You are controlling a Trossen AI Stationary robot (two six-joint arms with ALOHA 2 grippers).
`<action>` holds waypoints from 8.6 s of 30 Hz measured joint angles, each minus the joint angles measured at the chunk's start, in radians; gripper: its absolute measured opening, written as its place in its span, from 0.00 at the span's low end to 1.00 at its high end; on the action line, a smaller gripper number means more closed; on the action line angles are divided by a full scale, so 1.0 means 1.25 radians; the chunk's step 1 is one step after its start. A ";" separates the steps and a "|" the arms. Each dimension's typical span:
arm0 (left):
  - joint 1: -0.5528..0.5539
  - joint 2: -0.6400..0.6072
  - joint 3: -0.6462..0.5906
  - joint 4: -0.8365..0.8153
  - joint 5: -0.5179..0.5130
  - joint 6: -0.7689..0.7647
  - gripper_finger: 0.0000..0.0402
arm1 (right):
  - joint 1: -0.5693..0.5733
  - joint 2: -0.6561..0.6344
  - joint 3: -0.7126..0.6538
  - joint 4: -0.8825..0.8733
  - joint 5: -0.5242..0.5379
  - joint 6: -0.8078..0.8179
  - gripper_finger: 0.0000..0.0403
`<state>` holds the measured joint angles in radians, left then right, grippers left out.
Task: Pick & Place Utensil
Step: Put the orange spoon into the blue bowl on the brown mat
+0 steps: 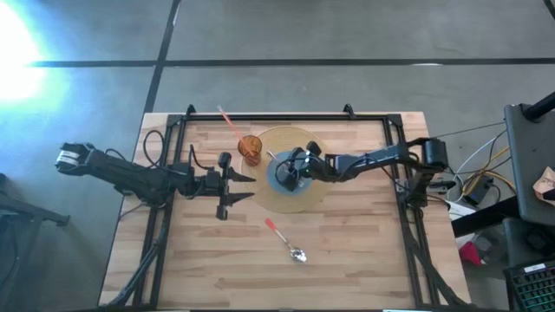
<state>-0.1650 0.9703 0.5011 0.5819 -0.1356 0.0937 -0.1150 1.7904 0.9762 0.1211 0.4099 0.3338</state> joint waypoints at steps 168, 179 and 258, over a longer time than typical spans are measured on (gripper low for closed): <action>0.000 0.001 -0.009 -0.104 -0.101 -0.182 0.43 | 0.378 -0.205 0.160 -0.781 0.256 0.367 0.03; 0.000 0.005 -0.009 -0.071 -0.134 -0.175 0.43 | 0.378 -0.376 -0.104 -0.389 0.364 0.288 0.03; 0.007 0.399 0.110 0.359 -0.263 -0.032 0.01 | 0.364 0.009 0.065 0.349 0.621 -0.399 0.03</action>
<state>-0.1558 1.4693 0.6392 1.0306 -0.4644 0.0535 0.3405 1.8019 1.0580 0.5568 1.1858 -0.1656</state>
